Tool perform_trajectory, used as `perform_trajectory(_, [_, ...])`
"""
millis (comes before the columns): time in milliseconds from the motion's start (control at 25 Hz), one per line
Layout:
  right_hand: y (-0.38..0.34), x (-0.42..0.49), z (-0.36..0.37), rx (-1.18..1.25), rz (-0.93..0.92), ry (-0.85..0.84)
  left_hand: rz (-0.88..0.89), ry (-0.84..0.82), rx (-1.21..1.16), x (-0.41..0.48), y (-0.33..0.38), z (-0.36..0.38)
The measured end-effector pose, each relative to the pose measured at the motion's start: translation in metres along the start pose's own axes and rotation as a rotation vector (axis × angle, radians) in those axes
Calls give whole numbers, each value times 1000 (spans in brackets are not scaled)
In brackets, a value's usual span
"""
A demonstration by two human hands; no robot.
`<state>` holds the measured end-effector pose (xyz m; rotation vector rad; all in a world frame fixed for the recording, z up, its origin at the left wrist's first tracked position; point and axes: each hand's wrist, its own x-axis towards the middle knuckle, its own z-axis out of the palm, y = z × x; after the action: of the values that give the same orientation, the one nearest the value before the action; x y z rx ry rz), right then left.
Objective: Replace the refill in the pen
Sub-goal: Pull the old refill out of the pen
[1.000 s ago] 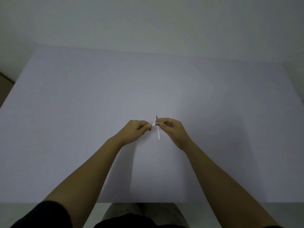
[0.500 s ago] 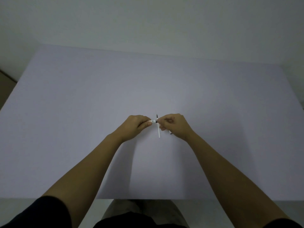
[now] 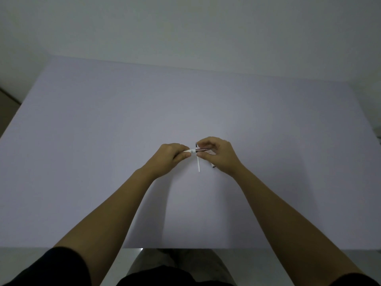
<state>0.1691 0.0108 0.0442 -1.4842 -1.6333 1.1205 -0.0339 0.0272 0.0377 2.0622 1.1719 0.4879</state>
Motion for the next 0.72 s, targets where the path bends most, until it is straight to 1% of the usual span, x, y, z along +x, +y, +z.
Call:
perform_trajectory(80, [0, 1, -2, -2, 86, -17, 2, 1, 7, -1, 0, -1])
perform_trajectory(120, [1, 2, -3, -29, 92, -29, 2, -5, 11, -2, 0, -1])
perform_trajectory(200, [0, 2, -4, -53, 52, -45, -6, -15, 6, -3, 0, 0])
perform_trajectory(280, [-3, 2, -5, -21, -7, -37, -29, -15, -5, -3, 1, 1])
perform_trajectory(360, [-5, 1, -6, -25, 40, -33, -42, -8, -27, -5, 2, 2])
perform_trajectory(440, [-5, 3, -8, -102, 90, -53, -46, -5, -44, -7, 2, 2])
perform_trajectory(520, [-6, 5, -10, -148, 43, -72, -69, -1, -68, -11, 1, 3])
perform_trajectory(600, [-8, 5, -11, -100, -27, -73, -117, 24, -118, -13, -1, 4])
perform_trajectory(640, [-9, 4, -12, -67, -34, -74, -126, 37, -134, -14, -1, 4])
perform_trajectory(720, [-9, 4, -13, -61, 33, -73, -106, 49, -132, -15, -2, 4])
